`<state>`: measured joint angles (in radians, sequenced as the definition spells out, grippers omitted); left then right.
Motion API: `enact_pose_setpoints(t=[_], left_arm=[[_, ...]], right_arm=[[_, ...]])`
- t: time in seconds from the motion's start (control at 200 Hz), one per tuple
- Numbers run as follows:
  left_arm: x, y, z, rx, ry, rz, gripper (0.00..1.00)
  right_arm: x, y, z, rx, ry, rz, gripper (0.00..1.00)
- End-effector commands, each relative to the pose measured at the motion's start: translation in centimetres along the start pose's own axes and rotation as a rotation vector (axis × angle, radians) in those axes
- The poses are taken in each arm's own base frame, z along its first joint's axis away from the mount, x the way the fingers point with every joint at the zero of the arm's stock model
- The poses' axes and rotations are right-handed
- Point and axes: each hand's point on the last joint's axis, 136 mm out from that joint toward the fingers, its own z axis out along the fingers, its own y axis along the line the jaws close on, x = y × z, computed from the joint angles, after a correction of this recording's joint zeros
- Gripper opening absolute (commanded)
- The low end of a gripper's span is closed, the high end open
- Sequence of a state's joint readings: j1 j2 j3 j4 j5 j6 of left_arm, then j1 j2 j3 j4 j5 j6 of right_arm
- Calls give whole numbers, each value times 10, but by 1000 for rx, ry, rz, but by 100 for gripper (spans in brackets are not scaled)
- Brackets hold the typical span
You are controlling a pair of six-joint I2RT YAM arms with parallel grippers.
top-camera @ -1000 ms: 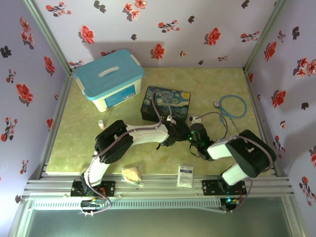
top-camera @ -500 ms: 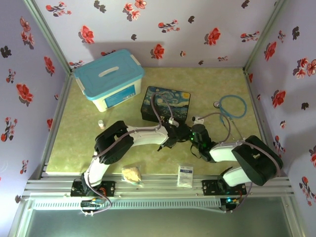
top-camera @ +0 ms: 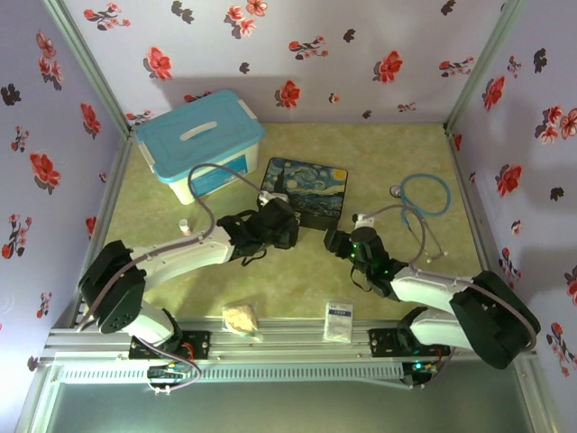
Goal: Unlock the padlock with the key
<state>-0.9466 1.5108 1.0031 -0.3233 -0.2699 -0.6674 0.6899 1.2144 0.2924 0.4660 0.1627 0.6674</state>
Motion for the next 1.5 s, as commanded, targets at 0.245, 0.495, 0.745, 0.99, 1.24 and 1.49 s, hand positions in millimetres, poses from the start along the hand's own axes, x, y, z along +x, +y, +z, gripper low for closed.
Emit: enact_pose_setpoints(t=[0.245, 0.495, 0.745, 0.99, 1.24, 1.49], left_arm=[[12, 9, 26, 221, -31, -303, 64], [22, 32, 33, 157, -24, -311, 60], [12, 47, 23, 138, -49, -311, 60], [17, 50, 25, 133, -50, -319, 60], [14, 51, 23, 128, -56, -303, 60], [15, 53, 24, 124, -52, -302, 60]], right_arm=[[21, 59, 34, -125, 134, 0, 57], [40, 73, 58, -138, 211, -20, 56], [60, 72, 80, -121, 269, -34, 55], [80, 44, 90, 29, 342, -103, 53], [91, 27, 89, 106, 360, -166, 41], [88, 49, 90, -40, 328, -60, 26]])
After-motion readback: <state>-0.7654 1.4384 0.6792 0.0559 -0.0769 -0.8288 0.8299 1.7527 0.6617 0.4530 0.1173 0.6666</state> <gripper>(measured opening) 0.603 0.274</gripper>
